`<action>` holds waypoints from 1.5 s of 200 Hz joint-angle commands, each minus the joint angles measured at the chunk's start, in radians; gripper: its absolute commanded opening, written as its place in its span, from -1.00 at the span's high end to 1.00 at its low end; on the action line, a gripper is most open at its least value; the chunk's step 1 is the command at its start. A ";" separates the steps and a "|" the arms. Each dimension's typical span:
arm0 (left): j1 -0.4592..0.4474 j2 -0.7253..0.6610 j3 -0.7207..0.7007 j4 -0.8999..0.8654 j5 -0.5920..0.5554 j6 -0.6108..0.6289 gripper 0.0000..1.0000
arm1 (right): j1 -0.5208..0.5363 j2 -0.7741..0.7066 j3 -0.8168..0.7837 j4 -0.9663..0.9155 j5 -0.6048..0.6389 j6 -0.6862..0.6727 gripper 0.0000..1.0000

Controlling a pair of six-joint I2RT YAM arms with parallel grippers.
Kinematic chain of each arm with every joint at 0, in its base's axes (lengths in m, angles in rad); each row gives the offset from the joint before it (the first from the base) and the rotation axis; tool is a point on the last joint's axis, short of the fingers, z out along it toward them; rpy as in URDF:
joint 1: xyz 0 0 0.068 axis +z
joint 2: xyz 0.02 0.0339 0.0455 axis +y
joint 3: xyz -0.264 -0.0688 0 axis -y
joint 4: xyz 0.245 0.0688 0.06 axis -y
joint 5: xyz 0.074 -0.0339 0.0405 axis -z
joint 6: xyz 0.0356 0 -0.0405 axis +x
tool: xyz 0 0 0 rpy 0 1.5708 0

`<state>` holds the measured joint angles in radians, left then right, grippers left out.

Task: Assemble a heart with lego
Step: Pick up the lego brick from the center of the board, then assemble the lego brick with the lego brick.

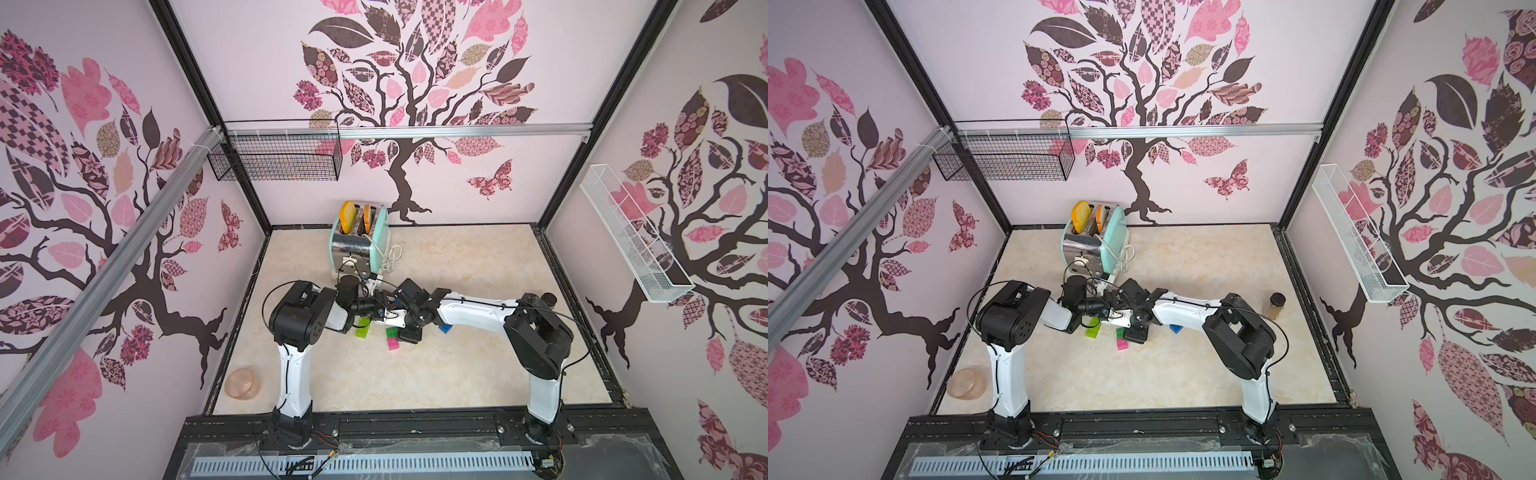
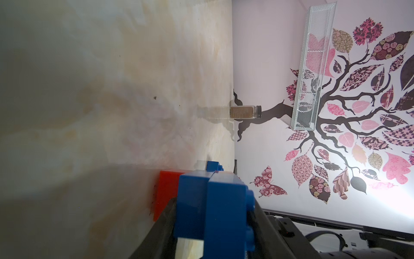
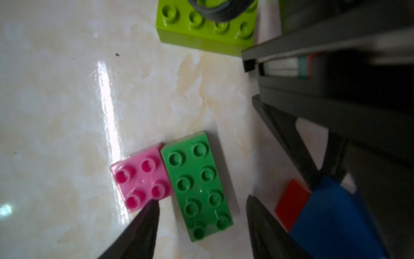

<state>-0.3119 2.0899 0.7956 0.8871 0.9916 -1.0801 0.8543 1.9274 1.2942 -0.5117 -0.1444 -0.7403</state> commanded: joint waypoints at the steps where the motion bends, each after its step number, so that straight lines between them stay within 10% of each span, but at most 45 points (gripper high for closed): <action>1: 0.010 0.001 -0.018 -0.025 -0.033 0.004 0.27 | 0.000 0.032 0.039 -0.028 -0.013 -0.028 -0.27; 110: 0.010 0.009 -0.019 -0.008 -0.032 -0.008 0.26 | -0.009 -0.011 0.017 -0.063 -0.019 0.023 0.48; 193: 0.010 0.021 -0.028 0.009 -0.038 -0.017 0.27 | -0.153 -0.251 -0.027 -0.184 -0.082 0.196 0.49; 300: 0.001 0.021 -0.032 0.028 -0.031 -0.025 0.27 | -0.291 -0.125 0.132 -0.320 -0.183 0.216 0.49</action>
<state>-0.3122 2.0903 0.7769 0.9283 0.9802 -1.1072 0.5632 1.7729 1.3697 -0.7898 -0.2703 -0.5159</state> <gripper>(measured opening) 0.436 0.328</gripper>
